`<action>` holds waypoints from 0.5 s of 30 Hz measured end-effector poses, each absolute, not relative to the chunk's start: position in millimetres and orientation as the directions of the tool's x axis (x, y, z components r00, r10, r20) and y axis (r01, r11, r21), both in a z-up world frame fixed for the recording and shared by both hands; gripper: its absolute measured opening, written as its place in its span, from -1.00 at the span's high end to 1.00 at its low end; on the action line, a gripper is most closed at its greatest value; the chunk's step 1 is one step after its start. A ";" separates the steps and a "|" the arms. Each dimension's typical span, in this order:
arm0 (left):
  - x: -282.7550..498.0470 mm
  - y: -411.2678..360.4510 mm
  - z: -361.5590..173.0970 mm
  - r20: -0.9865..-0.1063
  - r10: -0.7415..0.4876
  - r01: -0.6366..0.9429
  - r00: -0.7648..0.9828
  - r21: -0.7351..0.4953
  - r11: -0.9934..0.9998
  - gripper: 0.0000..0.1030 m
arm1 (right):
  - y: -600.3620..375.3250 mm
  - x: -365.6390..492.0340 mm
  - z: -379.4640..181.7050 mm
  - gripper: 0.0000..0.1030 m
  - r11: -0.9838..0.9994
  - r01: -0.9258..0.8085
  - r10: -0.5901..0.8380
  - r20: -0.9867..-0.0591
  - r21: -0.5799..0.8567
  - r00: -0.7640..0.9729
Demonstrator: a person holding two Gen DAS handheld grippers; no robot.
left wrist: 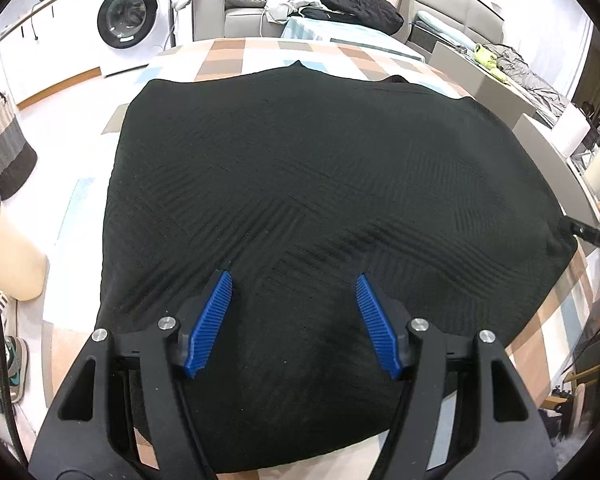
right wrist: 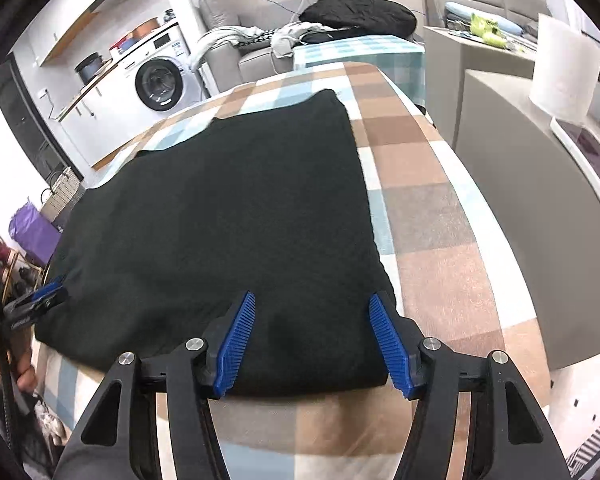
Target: Fold small clothes
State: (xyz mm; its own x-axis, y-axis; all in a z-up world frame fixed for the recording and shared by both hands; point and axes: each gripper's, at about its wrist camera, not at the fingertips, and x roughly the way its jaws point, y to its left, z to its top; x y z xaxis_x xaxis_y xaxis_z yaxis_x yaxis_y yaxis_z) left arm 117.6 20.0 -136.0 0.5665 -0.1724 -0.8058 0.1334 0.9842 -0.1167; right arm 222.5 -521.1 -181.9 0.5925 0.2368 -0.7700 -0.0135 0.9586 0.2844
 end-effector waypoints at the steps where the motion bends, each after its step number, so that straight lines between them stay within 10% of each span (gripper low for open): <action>1: 116.8 18.0 -136.0 -0.807 -0.163 0.135 0.568 -0.104 0.985 -0.21 | -520.8 224.4 -183.7 0.20 0.959 -0.015 0.236 -0.768 0.283 0.595; 6: 126.0 16.8 -137.4 -0.805 -0.129 0.126 0.579 -0.068 0.990 -0.21 | -512.5 217.9 -188.4 0.60 0.968 -0.024 0.213 -0.776 0.248 0.593; 15: 115.4 31.6 -126.5 -0.798 -0.153 0.085 0.583 -0.127 0.988 -0.21 | -512.2 205.4 -182.1 0.44 0.955 0.007 0.233 -0.764 0.296 0.602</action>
